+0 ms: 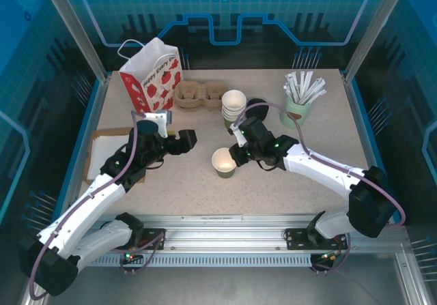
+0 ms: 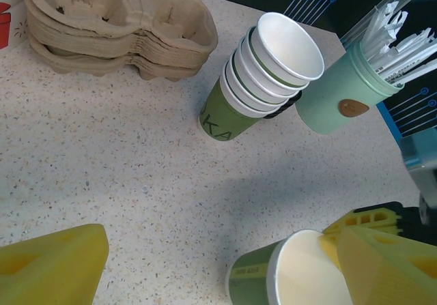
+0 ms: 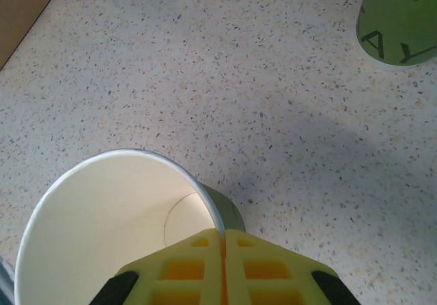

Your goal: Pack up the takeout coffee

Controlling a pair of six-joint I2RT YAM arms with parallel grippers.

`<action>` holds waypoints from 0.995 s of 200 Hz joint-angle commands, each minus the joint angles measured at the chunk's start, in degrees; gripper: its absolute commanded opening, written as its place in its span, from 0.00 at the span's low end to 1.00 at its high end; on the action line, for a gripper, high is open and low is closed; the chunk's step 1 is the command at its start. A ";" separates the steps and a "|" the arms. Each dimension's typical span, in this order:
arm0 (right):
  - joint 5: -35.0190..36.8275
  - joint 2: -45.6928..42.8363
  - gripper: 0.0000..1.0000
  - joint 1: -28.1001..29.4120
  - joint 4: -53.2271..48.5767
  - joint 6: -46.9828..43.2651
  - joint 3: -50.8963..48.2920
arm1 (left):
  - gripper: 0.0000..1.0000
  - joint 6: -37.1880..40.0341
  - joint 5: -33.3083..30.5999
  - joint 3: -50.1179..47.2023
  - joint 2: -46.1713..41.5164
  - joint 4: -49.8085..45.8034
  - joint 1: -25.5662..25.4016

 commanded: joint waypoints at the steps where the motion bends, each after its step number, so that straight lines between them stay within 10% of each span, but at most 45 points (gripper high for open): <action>1: -0.48 0.83 0.08 0.81 6.75 0.28 -1.87 | 0.89 -0.86 -0.45 -0.76 -0.30 -0.51 -0.56; 92: 0.26 2.34 0.15 0.83 7.88 0.01 -3.71 | 0.89 -0.30 -0.30 -1.11 -0.21 -0.44 -0.52; 159: 6.96 -5.75 0.59 0.03 -1.10 -2.31 1.41 | 0.89 -0.20 2.67 -0.70 1.26 1.03 -0.63; 199: 10.38 -8.97 0.66 -8.83 -4.60 -2.89 2.67 | 0.89 -1.33 6.28 -0.28 3.63 5.29 -1.55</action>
